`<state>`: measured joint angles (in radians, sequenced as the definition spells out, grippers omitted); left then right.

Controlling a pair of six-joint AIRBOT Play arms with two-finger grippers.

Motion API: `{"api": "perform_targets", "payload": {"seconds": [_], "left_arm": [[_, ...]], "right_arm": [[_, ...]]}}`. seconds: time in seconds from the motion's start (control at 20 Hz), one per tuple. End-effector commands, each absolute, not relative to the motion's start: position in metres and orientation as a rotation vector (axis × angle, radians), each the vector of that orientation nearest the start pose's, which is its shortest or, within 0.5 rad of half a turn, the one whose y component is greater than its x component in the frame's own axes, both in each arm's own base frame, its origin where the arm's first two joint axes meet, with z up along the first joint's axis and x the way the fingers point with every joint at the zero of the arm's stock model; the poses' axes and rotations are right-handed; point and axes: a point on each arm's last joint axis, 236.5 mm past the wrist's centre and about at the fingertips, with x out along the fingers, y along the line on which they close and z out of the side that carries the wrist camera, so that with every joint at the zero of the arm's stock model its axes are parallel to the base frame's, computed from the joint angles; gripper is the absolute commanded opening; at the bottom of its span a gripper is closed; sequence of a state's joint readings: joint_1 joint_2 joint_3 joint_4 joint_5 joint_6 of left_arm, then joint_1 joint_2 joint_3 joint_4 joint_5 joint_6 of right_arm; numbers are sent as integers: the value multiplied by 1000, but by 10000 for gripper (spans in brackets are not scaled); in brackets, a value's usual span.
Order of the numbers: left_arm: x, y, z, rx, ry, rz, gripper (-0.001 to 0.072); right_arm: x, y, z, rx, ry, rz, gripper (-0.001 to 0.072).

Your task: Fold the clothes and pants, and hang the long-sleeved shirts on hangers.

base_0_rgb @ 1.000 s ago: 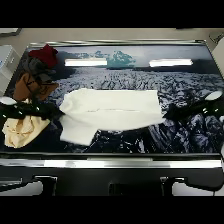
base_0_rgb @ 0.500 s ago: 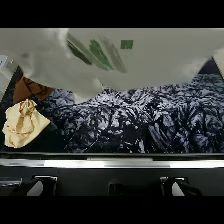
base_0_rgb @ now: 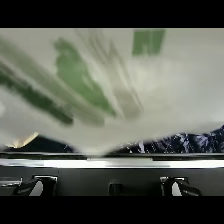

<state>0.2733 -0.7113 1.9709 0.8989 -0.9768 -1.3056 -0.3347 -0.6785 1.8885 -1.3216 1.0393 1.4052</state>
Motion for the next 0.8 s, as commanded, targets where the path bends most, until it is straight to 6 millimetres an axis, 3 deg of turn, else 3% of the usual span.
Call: {"api": "perform_targets", "payload": {"seconds": [0.0,0.1,0.15,0.3,0.4,0.45,0.5,0.6,0.65,0.75], "left_arm": [[206,-73,566,-79,-199,-303,22],[250,-70,507,-107,47,-330,22],[274,-67,468,-129,195,-346,22],[340,-72,318,-263,654,-422,22],[363,-89,212,-347,902,-460,23],[369,-96,161,-382,1006,-464,23],[375,-99,119,-424,1084,-446,23],[391,-97,53,-493,1182,-387,23],[404,-95,30,-523,1203,-362,23],[442,-93,12,-612,1151,-322,24]], "right_arm": [[224,-27,522,-34,-52,-131,33],[261,-28,450,43,244,-78,32],[280,-27,394,85,467,-32,32],[329,-34,235,219,993,19,30],[348,-24,138,230,1226,43,30],[352,-20,99,223,1317,46,30],[360,-17,66,233,1375,25,31],[391,-17,29,246,1373,-5,32],[412,-21,19,264,1325,-28,33],[458,-31,15,312,1174,-84,34]]}}
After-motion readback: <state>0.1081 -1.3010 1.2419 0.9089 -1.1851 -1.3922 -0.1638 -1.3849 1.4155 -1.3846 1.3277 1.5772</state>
